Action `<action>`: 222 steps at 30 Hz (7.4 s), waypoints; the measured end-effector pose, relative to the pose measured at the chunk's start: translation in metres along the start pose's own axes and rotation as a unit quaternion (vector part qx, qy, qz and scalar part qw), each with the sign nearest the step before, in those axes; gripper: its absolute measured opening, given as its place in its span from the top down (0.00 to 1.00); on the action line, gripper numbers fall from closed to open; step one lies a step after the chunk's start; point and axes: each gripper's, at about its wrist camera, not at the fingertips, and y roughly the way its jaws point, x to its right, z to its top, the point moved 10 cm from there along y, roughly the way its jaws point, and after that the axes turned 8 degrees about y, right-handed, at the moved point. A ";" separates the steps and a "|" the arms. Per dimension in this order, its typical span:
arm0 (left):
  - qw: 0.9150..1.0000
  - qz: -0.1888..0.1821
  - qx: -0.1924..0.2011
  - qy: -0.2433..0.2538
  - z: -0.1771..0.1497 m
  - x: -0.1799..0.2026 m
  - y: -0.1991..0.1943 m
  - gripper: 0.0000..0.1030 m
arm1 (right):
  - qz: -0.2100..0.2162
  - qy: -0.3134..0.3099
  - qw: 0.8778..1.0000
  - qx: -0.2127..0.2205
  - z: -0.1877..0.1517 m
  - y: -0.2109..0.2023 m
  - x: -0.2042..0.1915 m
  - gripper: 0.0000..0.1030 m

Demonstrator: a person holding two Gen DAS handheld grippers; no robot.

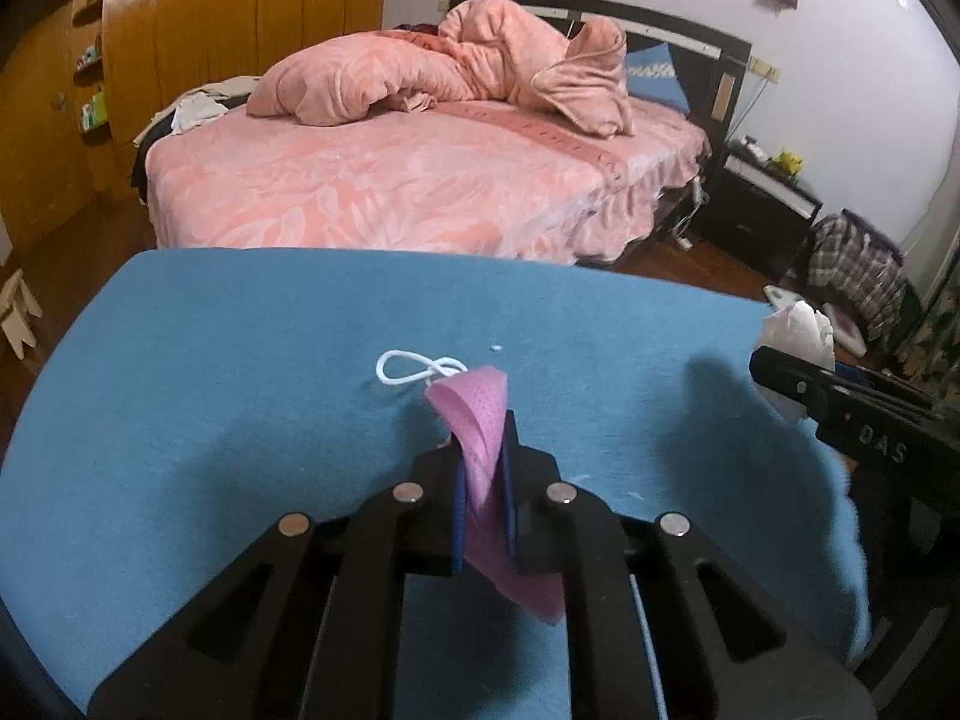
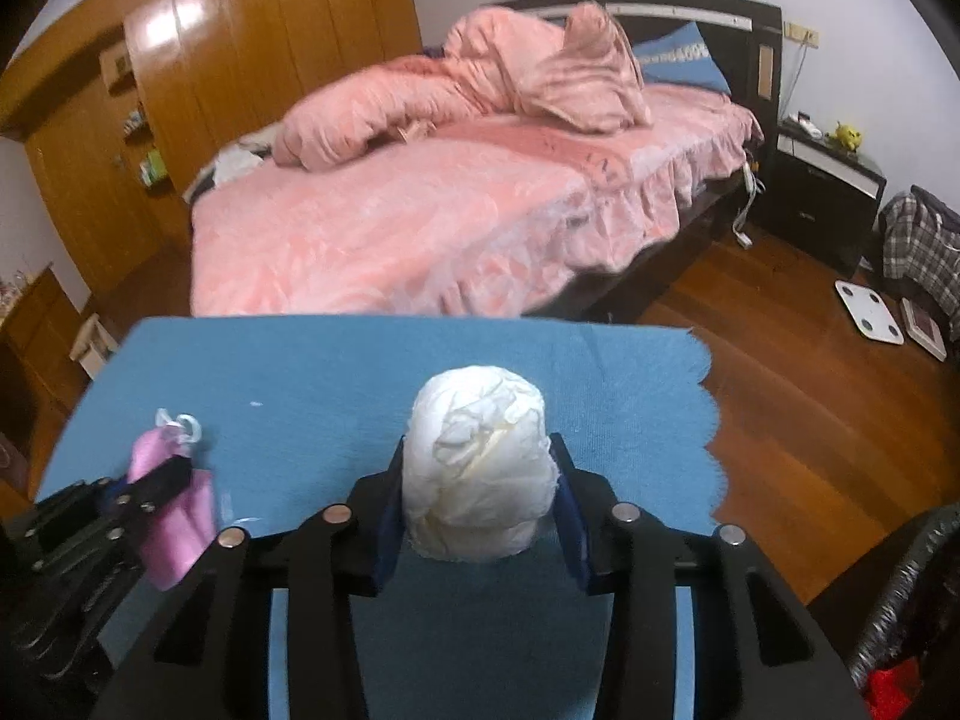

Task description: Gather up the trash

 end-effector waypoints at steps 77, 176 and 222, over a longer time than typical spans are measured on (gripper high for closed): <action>0.955 -0.166 0.185 0.163 -0.032 0.282 -0.300 0.89 | -0.050 0.049 0.980 0.184 -0.075 -0.367 0.139 0.59; 0.966 -0.107 0.184 0.145 -0.039 0.248 -0.351 0.06 | -0.048 0.054 0.983 0.167 -0.092 -0.434 0.123 0.06; 0.967 -0.099 0.189 0.142 -0.042 0.236 -0.362 0.06 | -0.047 0.049 0.984 0.166 -0.092 -0.433 0.113 0.06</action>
